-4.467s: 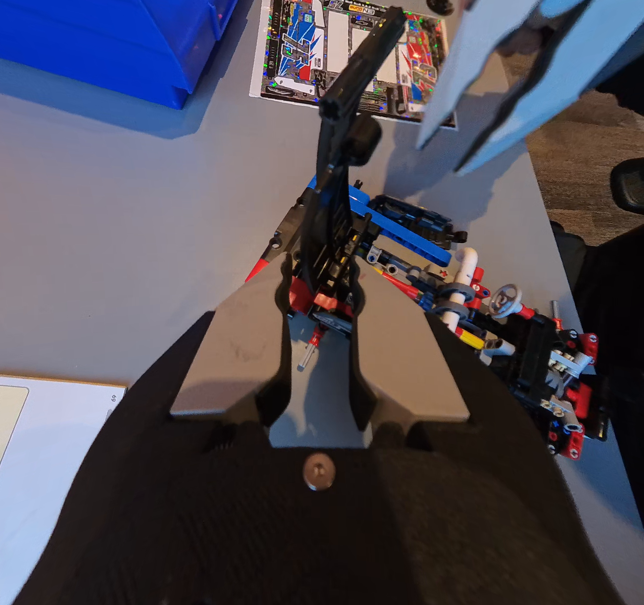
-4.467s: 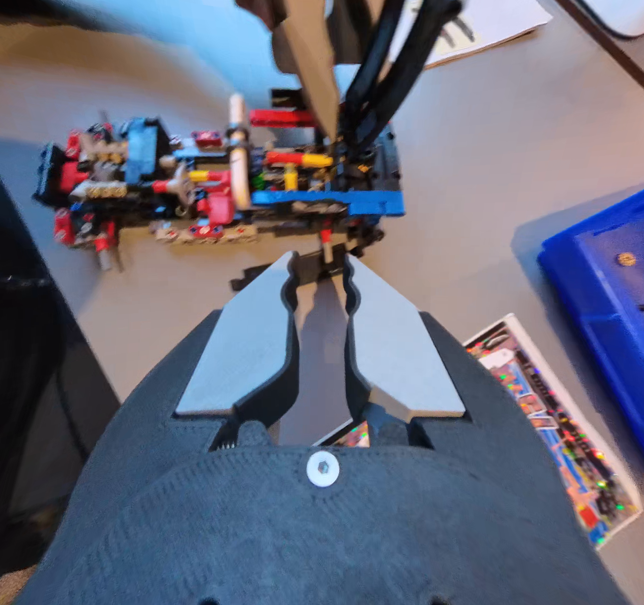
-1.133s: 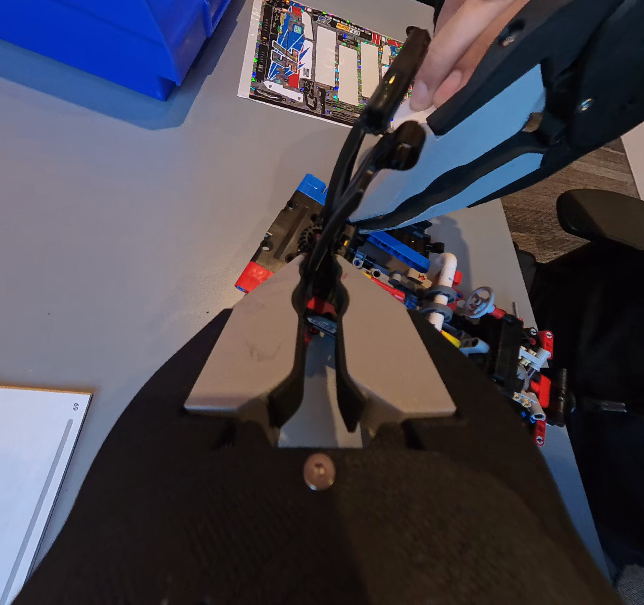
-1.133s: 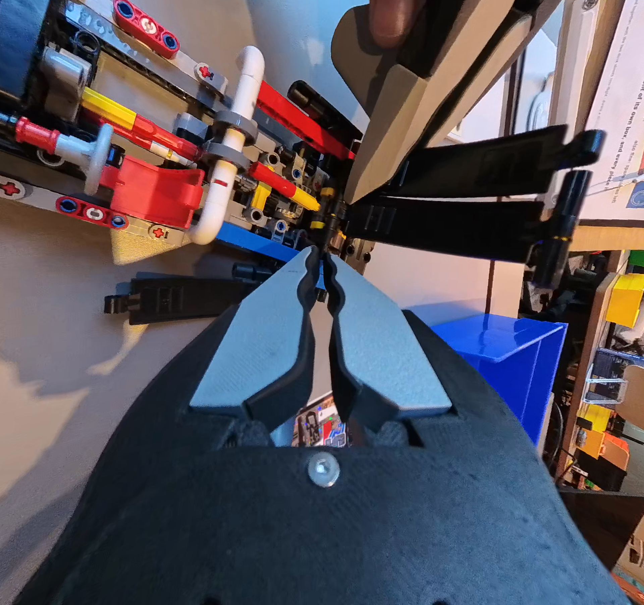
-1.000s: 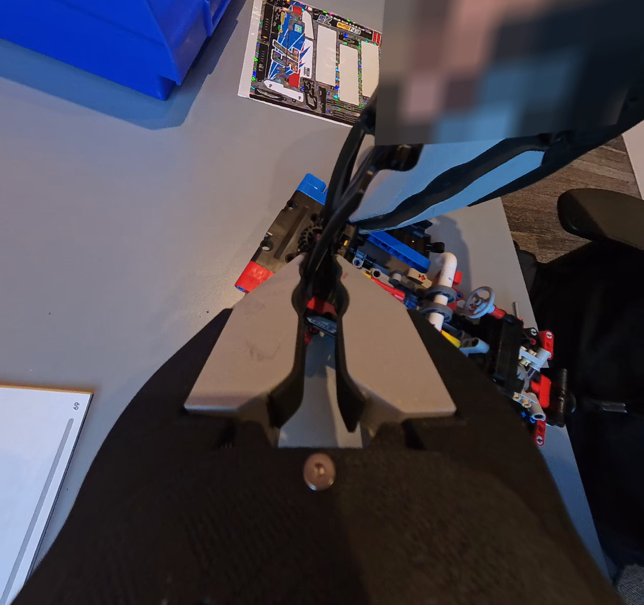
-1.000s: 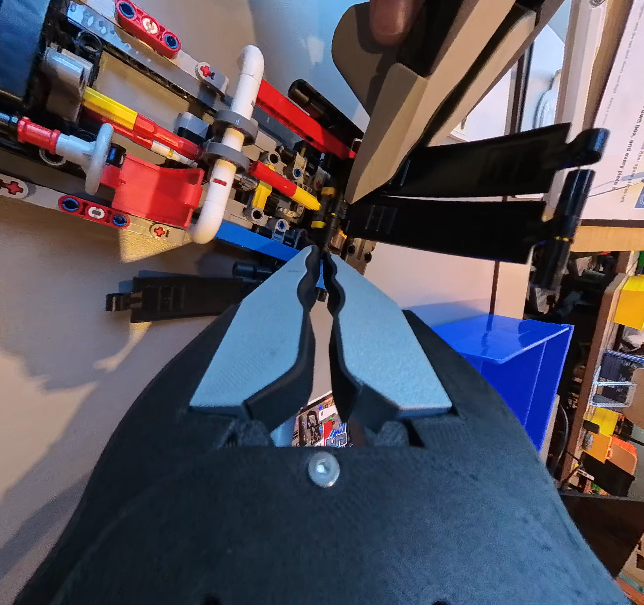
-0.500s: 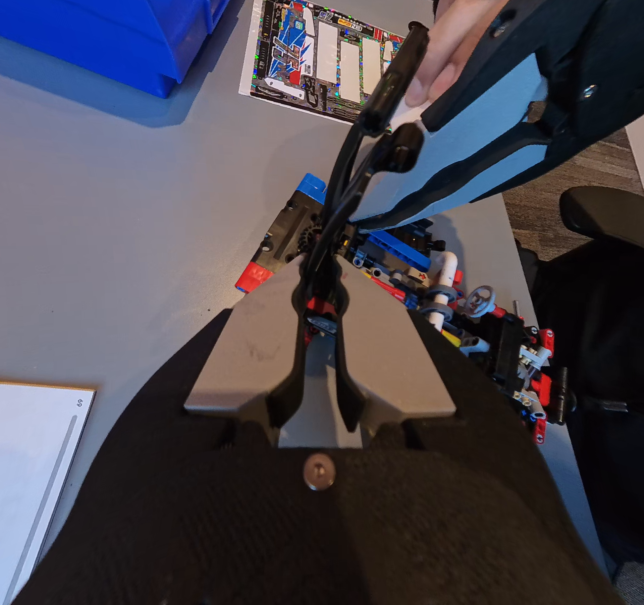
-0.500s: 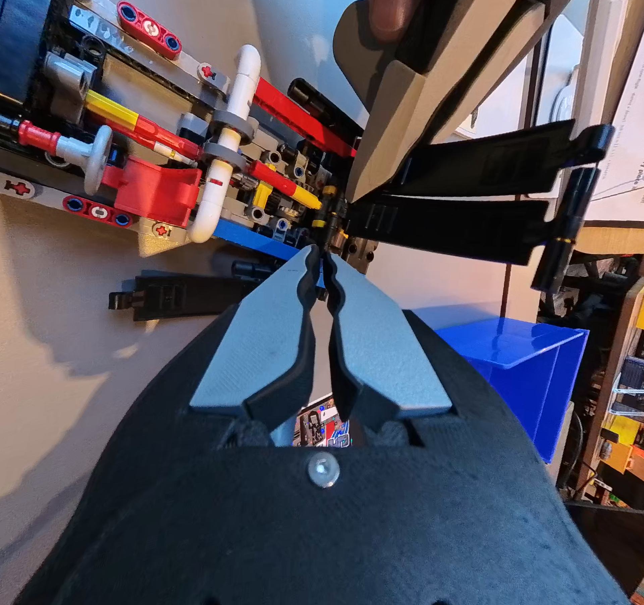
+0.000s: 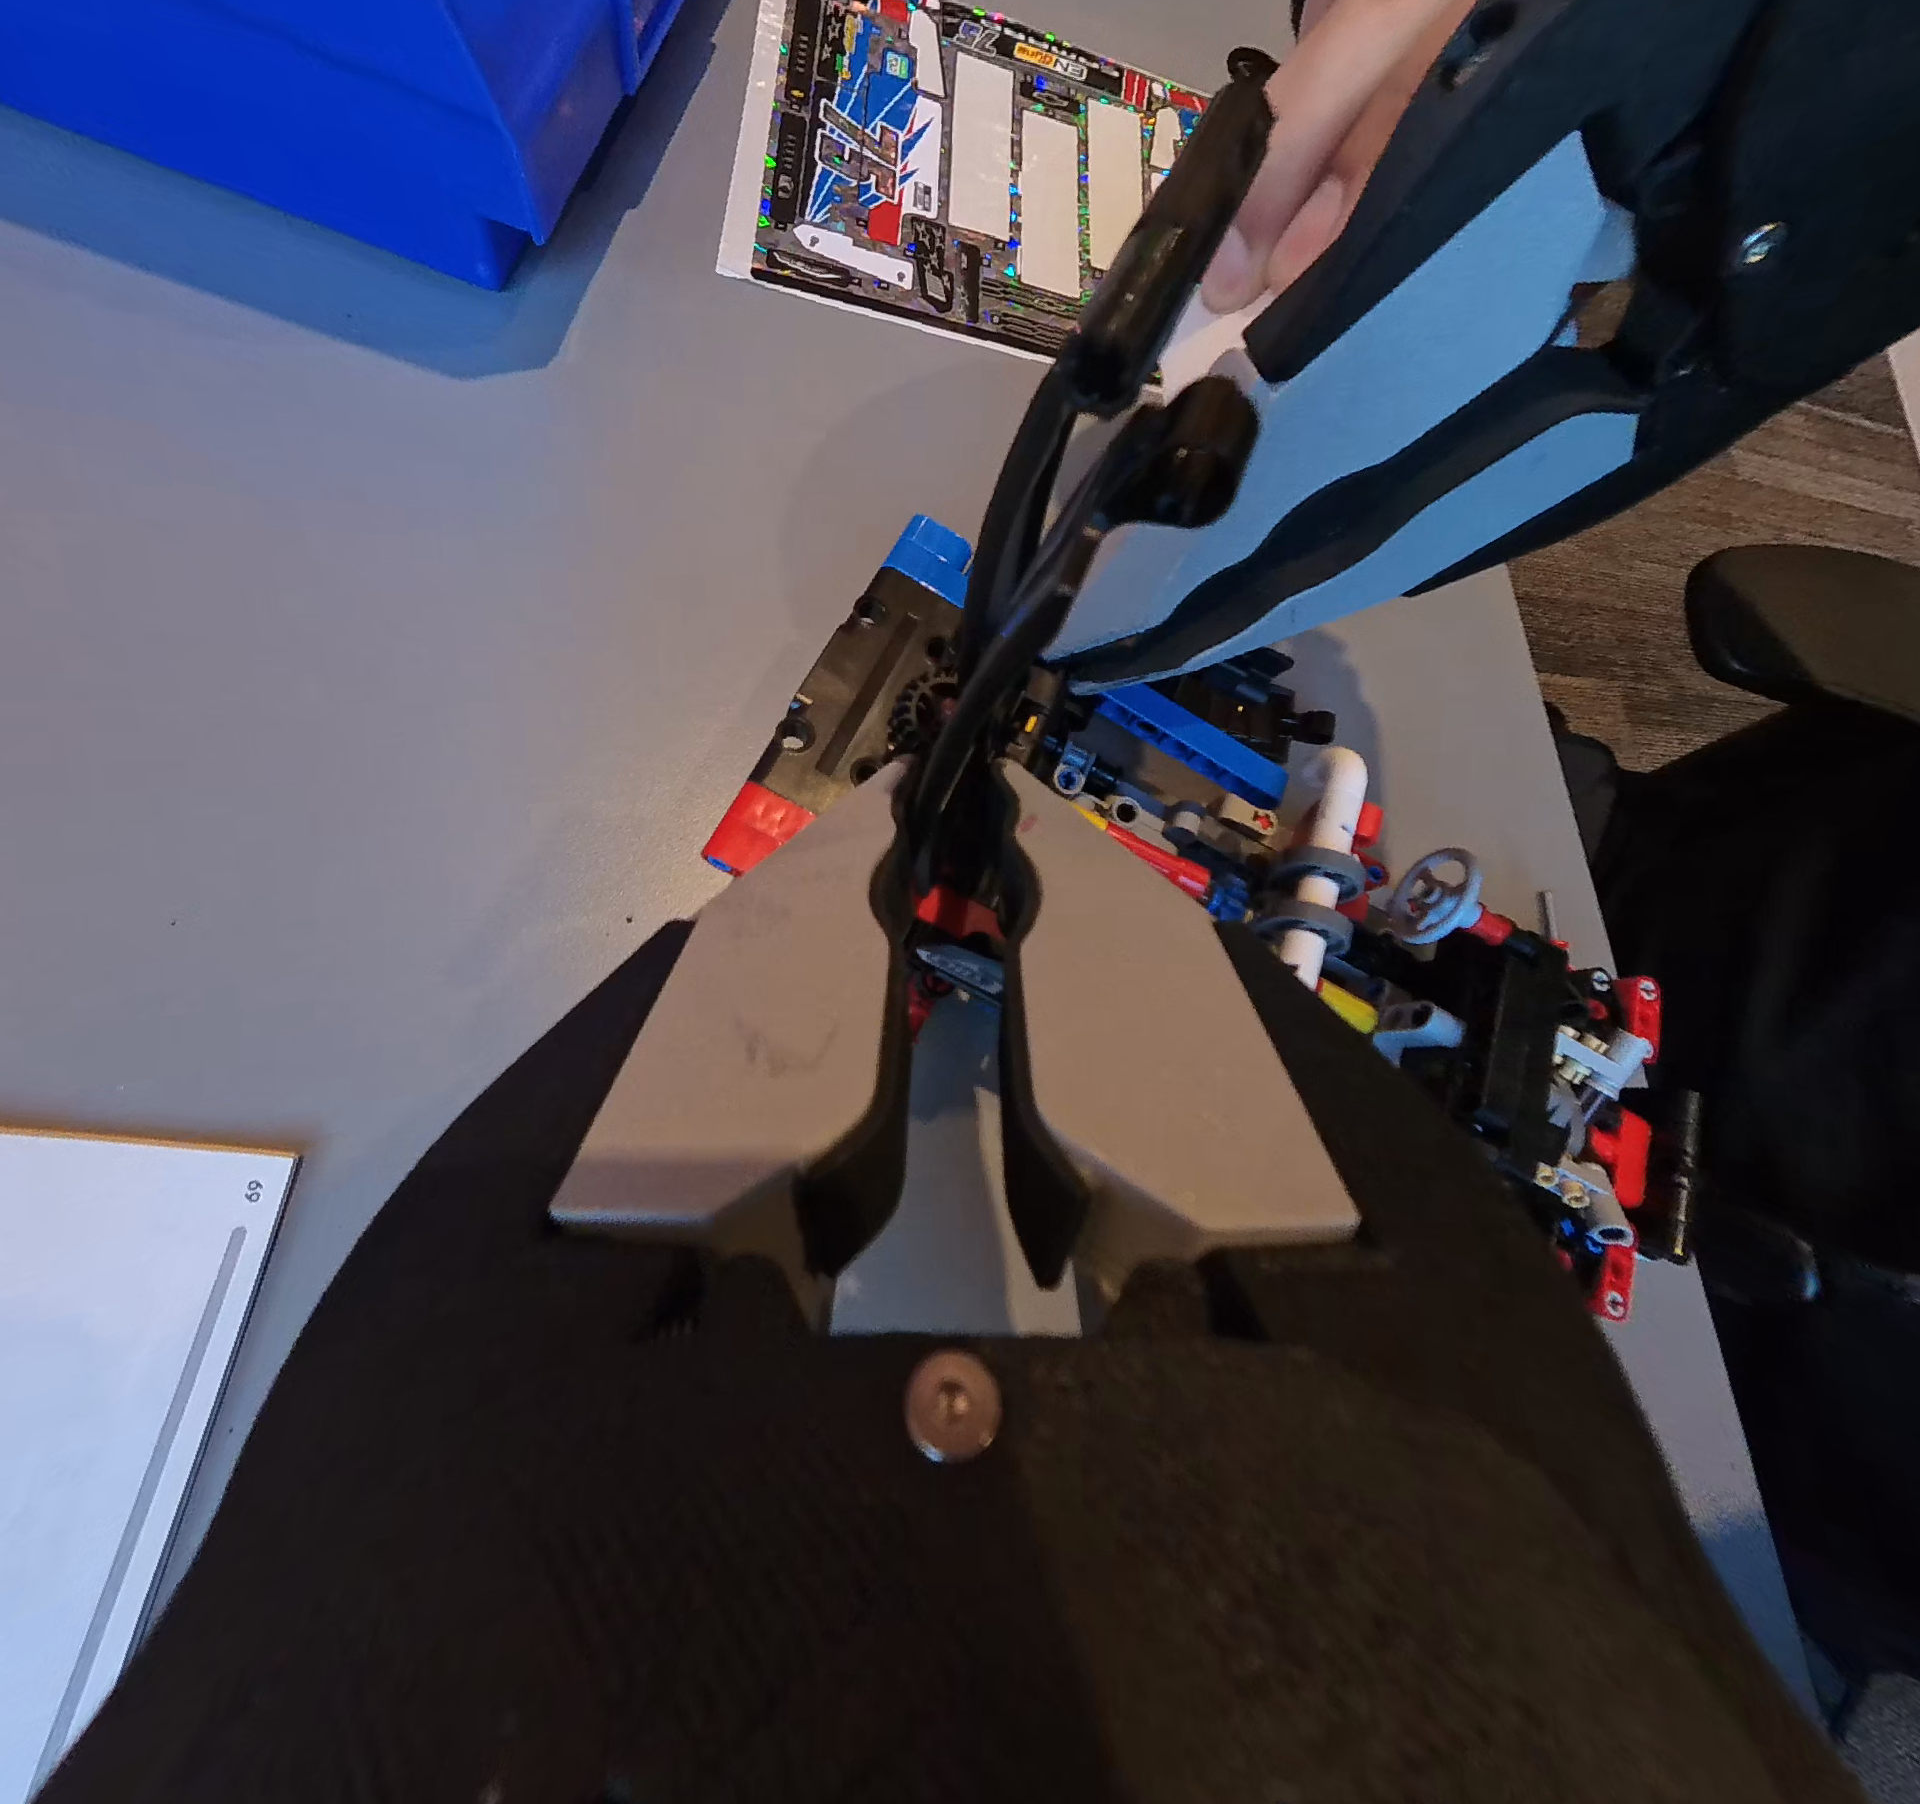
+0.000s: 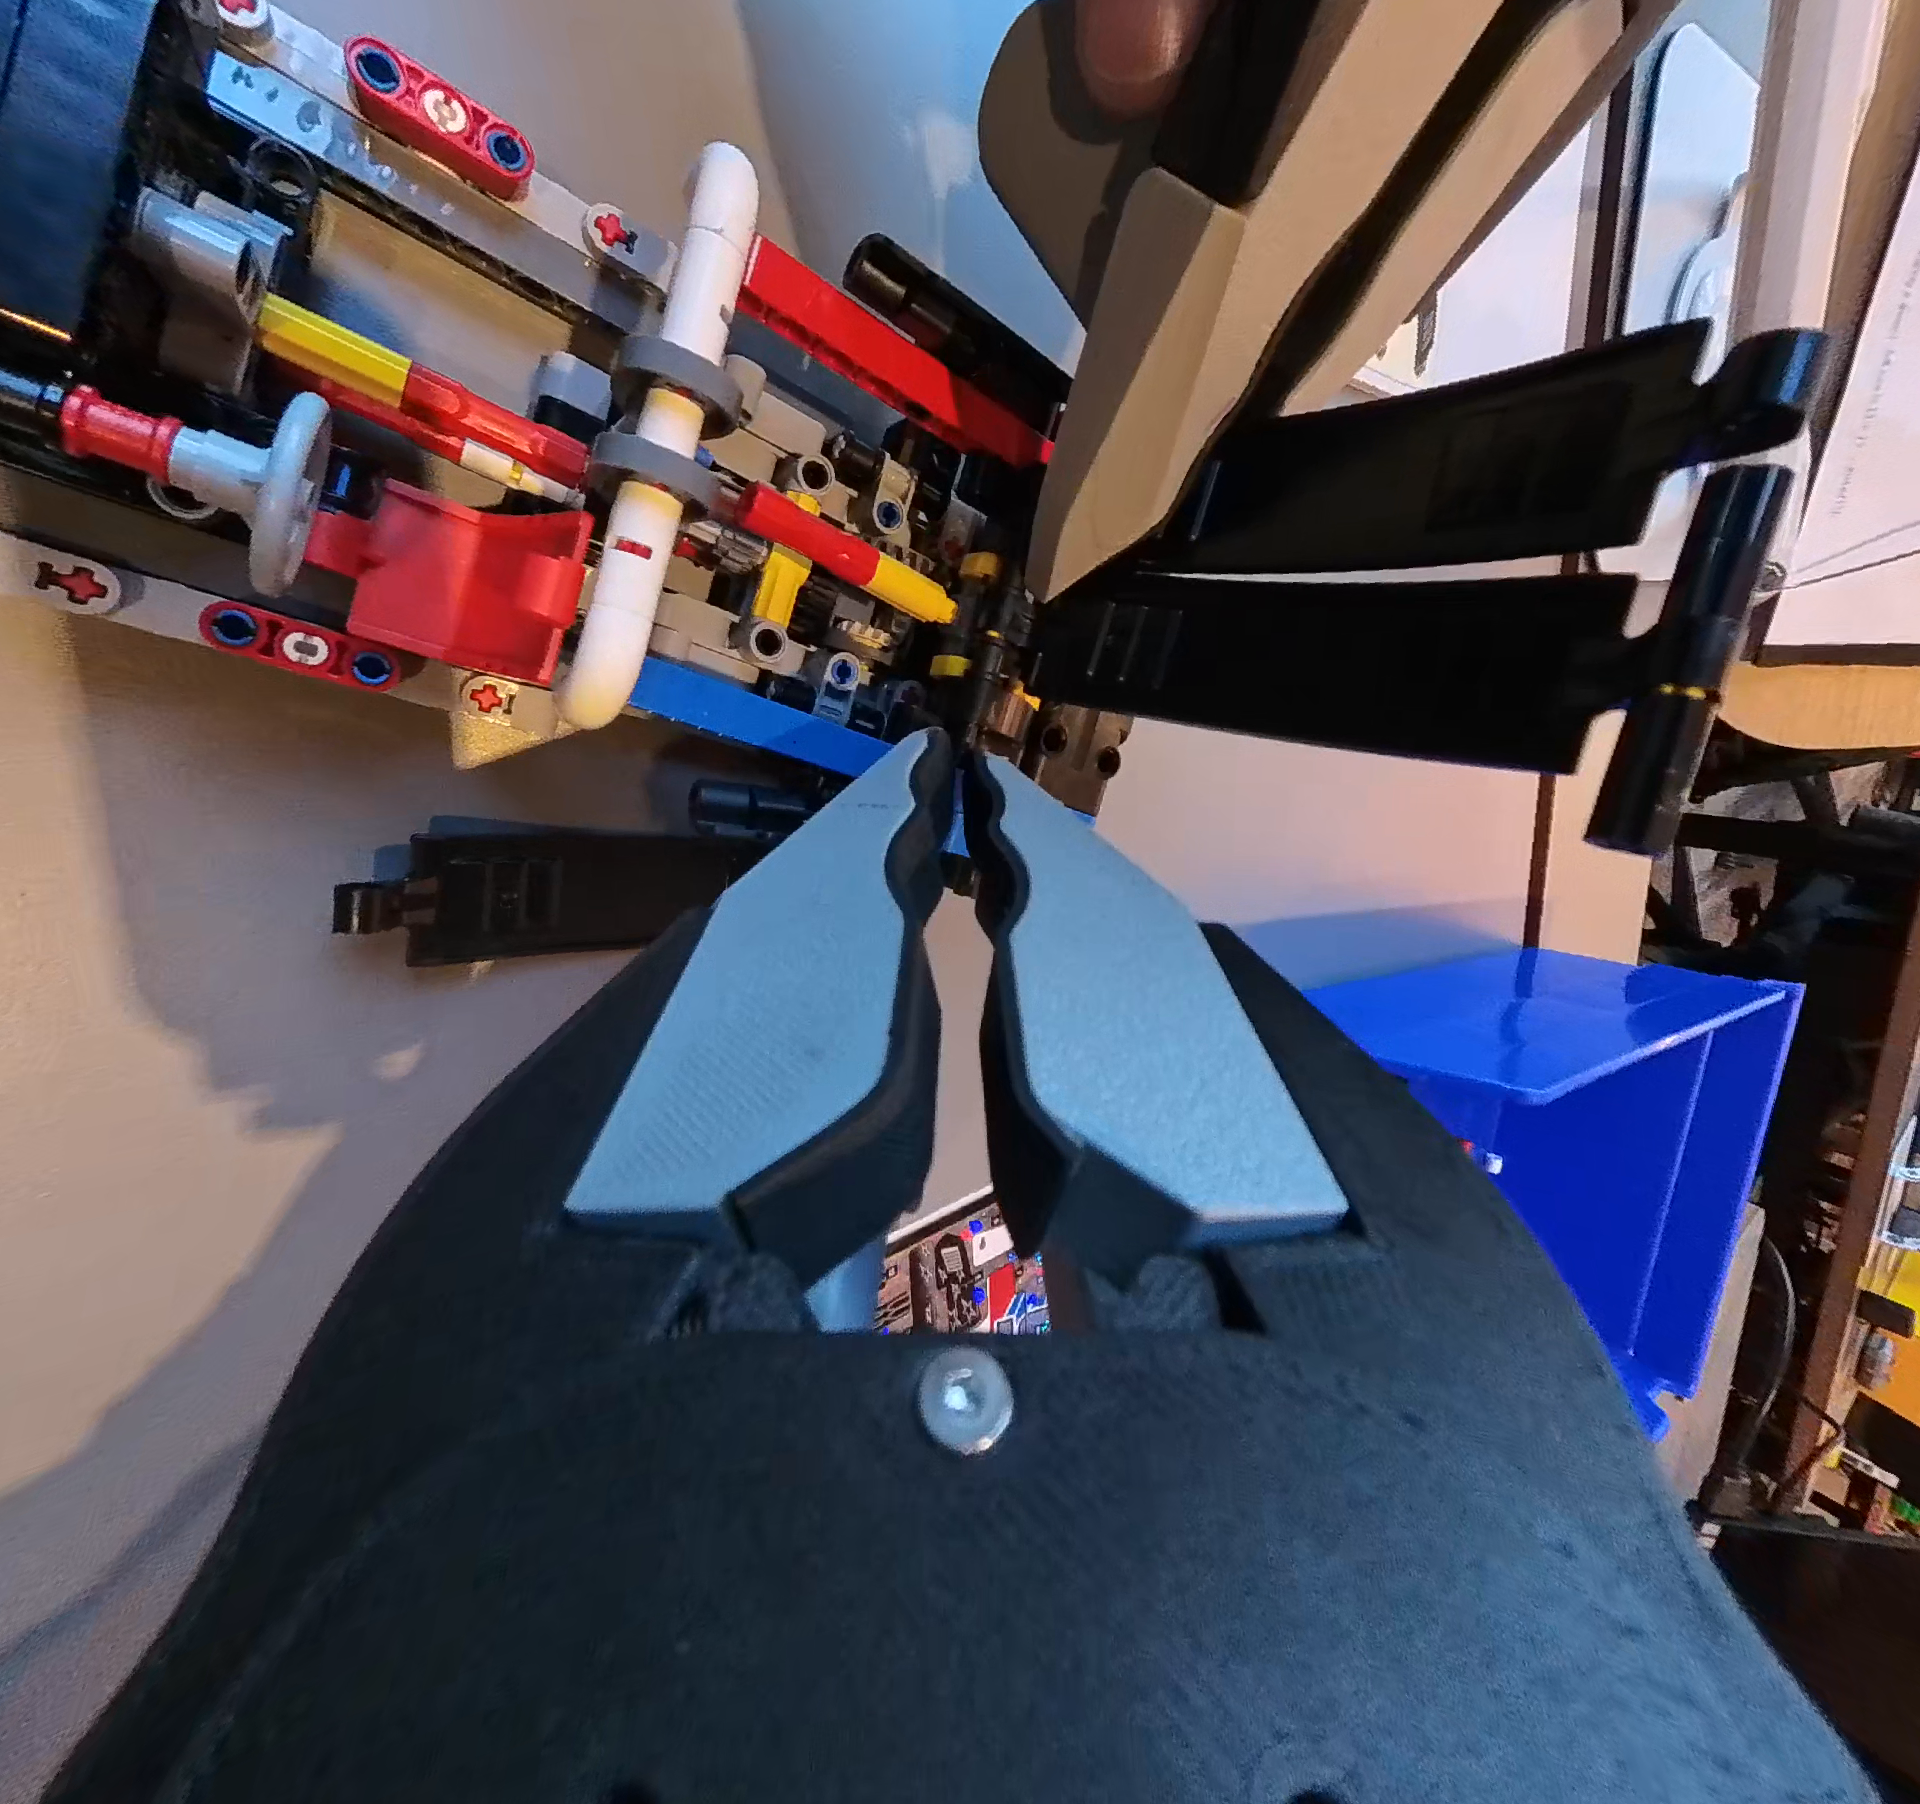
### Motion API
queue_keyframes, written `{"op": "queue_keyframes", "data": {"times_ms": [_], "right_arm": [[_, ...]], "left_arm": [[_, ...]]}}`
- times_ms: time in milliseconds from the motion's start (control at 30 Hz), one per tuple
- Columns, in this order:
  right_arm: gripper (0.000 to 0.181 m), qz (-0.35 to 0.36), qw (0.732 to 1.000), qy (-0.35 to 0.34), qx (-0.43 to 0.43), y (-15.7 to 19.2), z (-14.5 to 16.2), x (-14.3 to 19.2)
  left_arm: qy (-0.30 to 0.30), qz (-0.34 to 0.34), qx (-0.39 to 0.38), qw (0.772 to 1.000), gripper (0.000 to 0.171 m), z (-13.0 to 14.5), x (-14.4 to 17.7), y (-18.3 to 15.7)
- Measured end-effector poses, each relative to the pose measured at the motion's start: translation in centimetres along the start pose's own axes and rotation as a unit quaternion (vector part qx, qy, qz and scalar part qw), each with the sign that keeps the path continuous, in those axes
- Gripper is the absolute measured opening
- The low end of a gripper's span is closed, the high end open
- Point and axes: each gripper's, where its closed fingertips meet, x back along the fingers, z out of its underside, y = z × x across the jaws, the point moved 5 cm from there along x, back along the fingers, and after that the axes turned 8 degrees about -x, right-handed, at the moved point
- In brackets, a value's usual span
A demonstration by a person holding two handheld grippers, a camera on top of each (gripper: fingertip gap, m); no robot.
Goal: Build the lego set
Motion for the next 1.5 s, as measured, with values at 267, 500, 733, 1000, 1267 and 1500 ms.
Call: {"op": "queue_keyframes", "data": {"times_ms": [267,500,733,1000,1267,1500], "right_arm": [[0.001,-0.005,1.000,0.003,-0.002,0.0,0.0,0.0],[0.000,0.001,1.000,-0.012,-0.016,0.1,-0.2,0.0],[0.008,-0.022,0.989,-0.045,-0.139,-0.5,0.1,0.6],[0.059,-0.159,0.861,-0.192,-0.443,-2.3,0.1,4.9],[0.065,-0.172,0.801,-0.241,-0.521,-1.8,0.2,6.4],[0.108,-0.159,0.823,-0.234,-0.492,0.4,-3.1,6.9]], "left_arm": [[-0.001,0.002,0.001,1.000,0.008,0.0,0.0,0.0],[0.002,0.003,0.003,1.000,0.008,0.1,0.1,0.0],[0.003,0.000,0.000,1.000,0.008,0.1,0.3,0.1],[0.008,-0.034,0.005,0.999,0.041,0.1,3.3,0.8],[-0.043,-0.084,-0.009,0.996,0.070,-2.2,10.1,-7.1],[0.012,-0.096,-0.172,0.980,0.051,-9.2,3.9,-16.0]]}}
